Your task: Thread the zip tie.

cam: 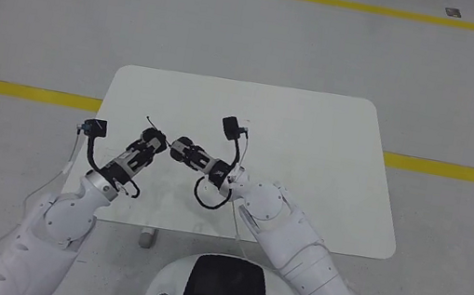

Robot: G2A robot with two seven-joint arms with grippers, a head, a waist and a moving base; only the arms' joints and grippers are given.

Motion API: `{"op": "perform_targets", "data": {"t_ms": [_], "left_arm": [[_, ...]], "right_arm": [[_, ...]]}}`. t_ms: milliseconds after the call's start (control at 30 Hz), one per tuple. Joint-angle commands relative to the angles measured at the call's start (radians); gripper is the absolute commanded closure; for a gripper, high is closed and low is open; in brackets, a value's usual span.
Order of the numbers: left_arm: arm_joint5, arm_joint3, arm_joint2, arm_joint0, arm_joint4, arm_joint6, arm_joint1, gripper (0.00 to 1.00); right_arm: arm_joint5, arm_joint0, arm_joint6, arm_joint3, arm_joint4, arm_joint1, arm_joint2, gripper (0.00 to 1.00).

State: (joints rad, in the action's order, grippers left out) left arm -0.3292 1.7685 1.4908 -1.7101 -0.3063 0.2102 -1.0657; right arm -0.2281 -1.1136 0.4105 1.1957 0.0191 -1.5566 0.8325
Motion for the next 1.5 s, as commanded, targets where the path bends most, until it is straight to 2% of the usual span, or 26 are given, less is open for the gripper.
{"op": "perform_targets", "data": {"t_ms": [0,633,1200,1233,1267,1300,1333,1467], "left_arm": [[-0.002,-0.001,0.000,0.000,-0.012,0.001,0.000,1.00],[-0.011,0.012,-0.007,-0.005,-0.053,0.016,0.003,1.00],[-0.011,0.004,-0.010,-0.003,-0.066,0.010,0.003,1.00],[-0.010,0.004,-0.010,-0.003,-0.067,0.010,0.003,0.53],[-0.010,0.004,-0.010,-0.003,-0.067,0.010,0.003,0.28],[-0.011,0.005,-0.010,-0.003,-0.067,0.010,0.003,0.11],[-0.011,0.005,-0.010,-0.003,-0.067,0.011,0.003,0.00],[-0.011,0.008,-0.013,-0.003,-0.054,0.016,0.002,0.00]], "right_arm": [[0.001,0.000,0.001,0.000,0.001,0.000,0.002,1.00],[0.009,0.002,0.000,-0.007,0.003,-0.004,-0.001,1.00],[0.003,-0.003,0.005,-0.002,0.008,-0.004,0.005,1.00],[0.004,-0.003,0.004,-0.002,0.008,-0.004,0.005,1.00],[0.005,-0.004,0.003,-0.002,0.009,-0.004,0.005,1.00],[0.006,-0.004,0.003,-0.002,0.009,-0.004,0.005,1.00],[0.007,-0.004,0.002,-0.003,0.009,-0.004,0.005,1.00],[0.009,-0.006,0.001,-0.004,0.009,-0.004,0.006,1.00]]}}
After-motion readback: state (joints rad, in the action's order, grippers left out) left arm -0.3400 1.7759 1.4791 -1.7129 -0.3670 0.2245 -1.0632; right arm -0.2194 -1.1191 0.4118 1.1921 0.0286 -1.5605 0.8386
